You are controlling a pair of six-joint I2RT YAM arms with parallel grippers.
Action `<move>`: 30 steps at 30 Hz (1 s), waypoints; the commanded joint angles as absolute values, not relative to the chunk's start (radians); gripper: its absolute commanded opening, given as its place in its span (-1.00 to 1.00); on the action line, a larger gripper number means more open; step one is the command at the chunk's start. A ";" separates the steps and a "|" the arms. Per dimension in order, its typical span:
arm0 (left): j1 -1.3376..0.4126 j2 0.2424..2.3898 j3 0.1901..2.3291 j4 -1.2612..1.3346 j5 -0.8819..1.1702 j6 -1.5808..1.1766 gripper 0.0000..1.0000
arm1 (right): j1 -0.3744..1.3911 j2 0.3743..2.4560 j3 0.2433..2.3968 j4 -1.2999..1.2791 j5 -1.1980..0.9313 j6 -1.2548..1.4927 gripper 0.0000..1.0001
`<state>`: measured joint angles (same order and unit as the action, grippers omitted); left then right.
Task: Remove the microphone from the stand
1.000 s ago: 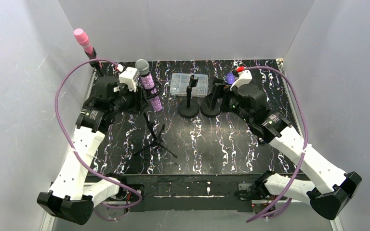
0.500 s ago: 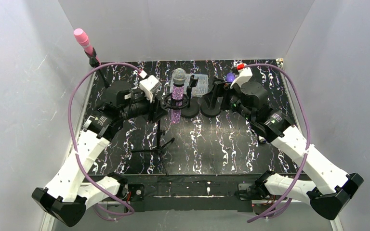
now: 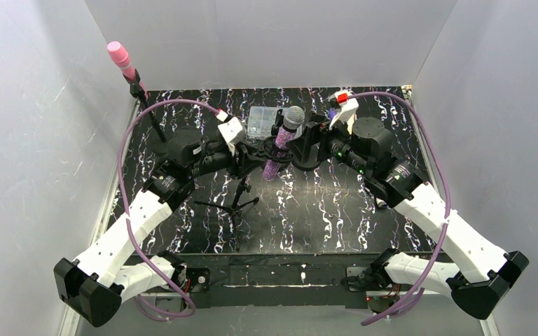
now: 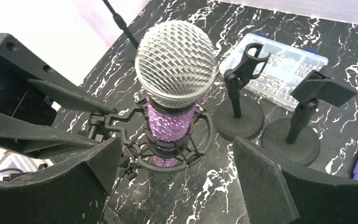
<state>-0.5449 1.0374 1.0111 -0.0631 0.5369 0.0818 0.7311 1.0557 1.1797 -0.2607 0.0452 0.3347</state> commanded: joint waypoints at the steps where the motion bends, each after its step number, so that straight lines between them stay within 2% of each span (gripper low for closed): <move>1: -0.552 1.015 0.970 0.032 0.549 0.106 -1.00 | 0.768 1.070 1.212 -0.172 0.024 0.272 0.96; 6: -0.554 0.973 0.932 0.022 0.536 0.105 -1.00 | 0.832 1.126 1.210 -0.113 0.102 0.262 0.96; 13: -0.554 0.938 0.915 -0.039 0.536 0.124 -1.00 | 0.939 1.174 1.163 0.070 0.321 0.262 0.96; 16: -0.555 0.925 0.914 -0.052 0.528 0.131 -1.00 | 0.976 1.177 1.147 0.128 0.400 0.258 0.88; 21: -0.554 0.916 0.916 -0.058 0.524 0.134 -1.00 | 1.030 1.192 1.152 0.140 0.449 0.245 0.51; 27: -0.554 0.926 0.937 -0.052 0.526 0.117 -1.00 | 1.069 1.192 1.176 0.139 0.500 0.198 -0.16; 30: -0.554 0.935 0.959 -0.050 0.524 0.111 -1.00 | 1.082 1.193 1.209 0.131 0.513 0.172 -0.41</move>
